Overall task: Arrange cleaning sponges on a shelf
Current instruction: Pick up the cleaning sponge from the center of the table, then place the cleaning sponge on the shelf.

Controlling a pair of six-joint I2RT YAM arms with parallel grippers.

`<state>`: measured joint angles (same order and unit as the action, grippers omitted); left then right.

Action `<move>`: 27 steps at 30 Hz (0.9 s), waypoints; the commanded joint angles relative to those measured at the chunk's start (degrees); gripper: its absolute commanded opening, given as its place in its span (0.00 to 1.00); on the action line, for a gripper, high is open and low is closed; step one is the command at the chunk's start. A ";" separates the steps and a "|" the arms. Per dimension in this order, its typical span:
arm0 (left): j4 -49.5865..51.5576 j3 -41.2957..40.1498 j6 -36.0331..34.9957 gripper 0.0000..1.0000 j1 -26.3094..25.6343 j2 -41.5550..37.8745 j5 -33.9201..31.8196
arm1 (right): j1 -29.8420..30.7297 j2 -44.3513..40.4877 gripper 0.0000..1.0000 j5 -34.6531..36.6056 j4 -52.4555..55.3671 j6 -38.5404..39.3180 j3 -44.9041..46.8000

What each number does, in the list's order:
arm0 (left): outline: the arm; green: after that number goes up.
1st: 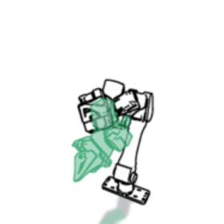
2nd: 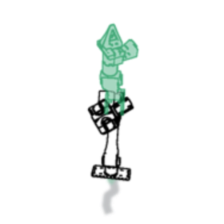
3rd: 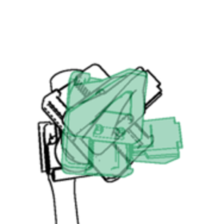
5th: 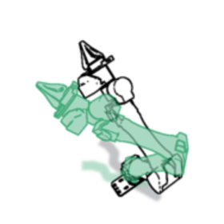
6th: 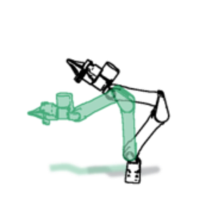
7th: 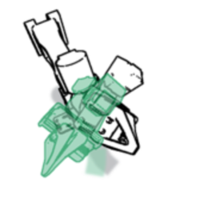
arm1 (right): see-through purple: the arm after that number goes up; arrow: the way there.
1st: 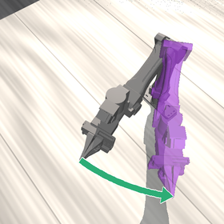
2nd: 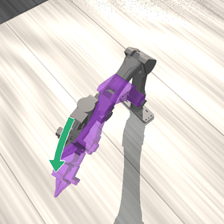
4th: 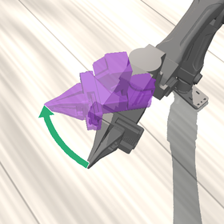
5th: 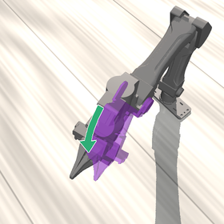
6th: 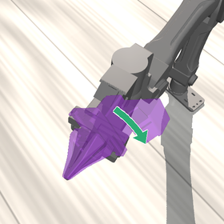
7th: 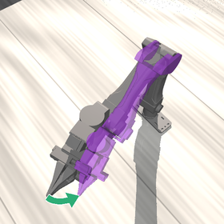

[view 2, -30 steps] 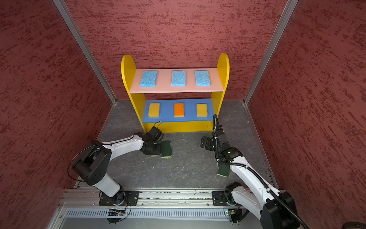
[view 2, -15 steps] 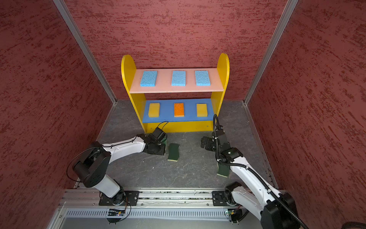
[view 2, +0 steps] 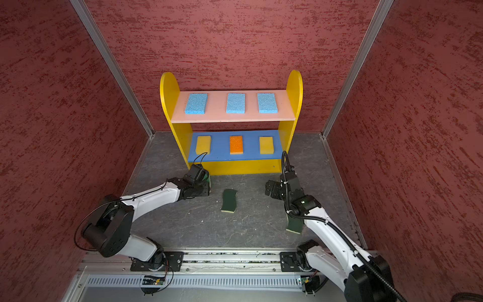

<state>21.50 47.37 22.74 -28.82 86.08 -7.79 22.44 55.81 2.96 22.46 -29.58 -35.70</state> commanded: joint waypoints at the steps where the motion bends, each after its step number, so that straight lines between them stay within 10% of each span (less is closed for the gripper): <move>1: -2.48 2.15 -2.92 0.53 1.07 0.45 -0.82 | -0.49 -0.88 0.99 -0.98 -1.58 -0.39 1.41; 27: -16.02 -2.37 -5.41 0.54 1.75 0.52 -8.16 | -0.49 -0.68 0.99 -8.74 -13.23 -4.62 9.10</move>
<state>8.86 43.31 19.03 -27.27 86.04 -14.26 22.39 55.83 -3.84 13.50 -33.23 -27.11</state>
